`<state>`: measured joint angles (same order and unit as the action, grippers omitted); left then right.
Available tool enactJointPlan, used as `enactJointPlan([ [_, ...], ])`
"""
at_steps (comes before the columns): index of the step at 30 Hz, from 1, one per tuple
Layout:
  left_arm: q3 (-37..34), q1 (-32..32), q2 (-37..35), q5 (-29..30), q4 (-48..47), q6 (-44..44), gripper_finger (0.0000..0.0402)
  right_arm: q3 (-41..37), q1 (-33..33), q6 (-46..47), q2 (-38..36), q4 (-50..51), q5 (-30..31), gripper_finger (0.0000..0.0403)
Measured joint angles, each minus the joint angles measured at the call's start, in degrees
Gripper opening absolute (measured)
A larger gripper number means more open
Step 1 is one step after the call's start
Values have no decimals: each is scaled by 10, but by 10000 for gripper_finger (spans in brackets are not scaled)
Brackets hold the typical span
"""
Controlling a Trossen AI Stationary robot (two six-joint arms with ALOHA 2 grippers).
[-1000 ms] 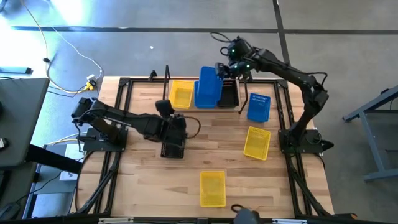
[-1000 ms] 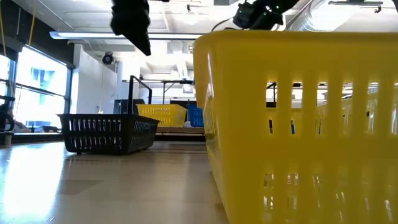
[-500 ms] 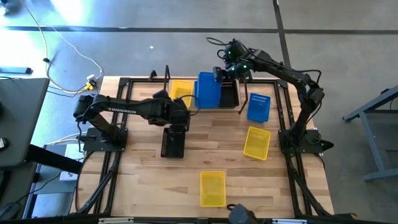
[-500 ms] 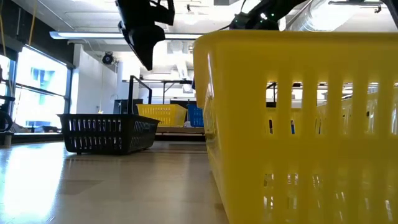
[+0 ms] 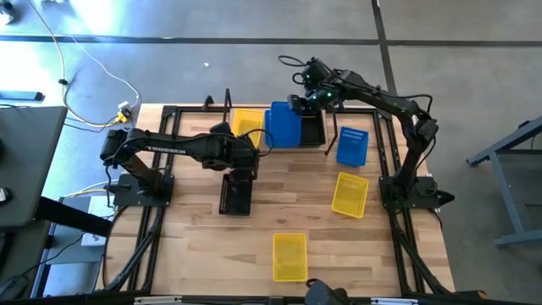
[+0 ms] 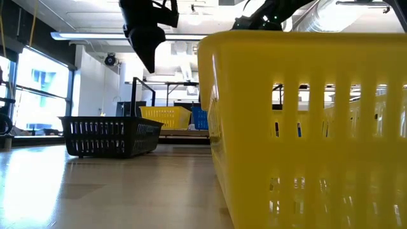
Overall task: Stack baskets on shelf by color
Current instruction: Stack the left blue basket on the blue basket on the shelf
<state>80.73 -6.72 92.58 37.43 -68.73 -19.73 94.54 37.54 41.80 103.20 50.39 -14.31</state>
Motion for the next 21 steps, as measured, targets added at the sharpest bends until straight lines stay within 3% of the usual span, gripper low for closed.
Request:
enactJointPlan([
  [21, 0, 0, 0, 3, 0, 39, 186, 0, -24, -4, 11, -17, 38, 6],
])
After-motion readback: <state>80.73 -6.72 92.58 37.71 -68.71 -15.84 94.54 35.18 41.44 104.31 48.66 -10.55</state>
